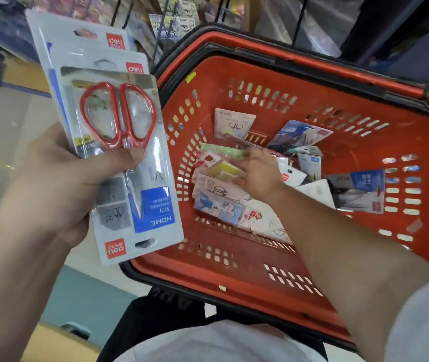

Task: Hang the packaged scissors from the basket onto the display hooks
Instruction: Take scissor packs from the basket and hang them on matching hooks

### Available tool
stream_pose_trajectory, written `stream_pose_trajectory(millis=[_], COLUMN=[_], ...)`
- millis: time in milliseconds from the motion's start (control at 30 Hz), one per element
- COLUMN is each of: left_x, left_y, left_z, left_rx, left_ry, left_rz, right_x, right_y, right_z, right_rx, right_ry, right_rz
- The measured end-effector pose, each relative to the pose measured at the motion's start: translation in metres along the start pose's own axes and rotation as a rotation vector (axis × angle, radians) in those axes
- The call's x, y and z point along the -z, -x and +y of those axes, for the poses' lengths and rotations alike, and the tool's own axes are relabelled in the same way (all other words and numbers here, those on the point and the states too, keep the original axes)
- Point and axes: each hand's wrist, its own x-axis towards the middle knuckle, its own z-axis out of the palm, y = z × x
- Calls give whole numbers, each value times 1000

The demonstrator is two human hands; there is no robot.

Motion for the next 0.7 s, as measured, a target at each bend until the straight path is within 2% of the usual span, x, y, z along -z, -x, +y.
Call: stream_pose_trajectory(millis=[67, 167, 333, 500, 600, 700], left_x=[-1, 0, 4, 6, 5, 2], left_y=[-1, 2, 6, 11, 13, 14], left_z=[0, 0, -1, -2, -3, -3], left_rx=[13, 36, 66, 97, 103, 100], left_ry=[2, 19, 27, 54, 55, 57], left_rz=[15, 45, 61, 65, 63, 62], right_x=[1, -6, -13, -21, -28, -24], right_y=[-16, -29, -17, -16, -20, -25], right_z=[-6, -23, -35, -33, -30, -31], right_rx=[33, 25, -7, -10, -89, -71], right_ry=[45, 190, 251, 116, 57, 92], right_rz=[-7, -115, 94, -140, -186, -198])
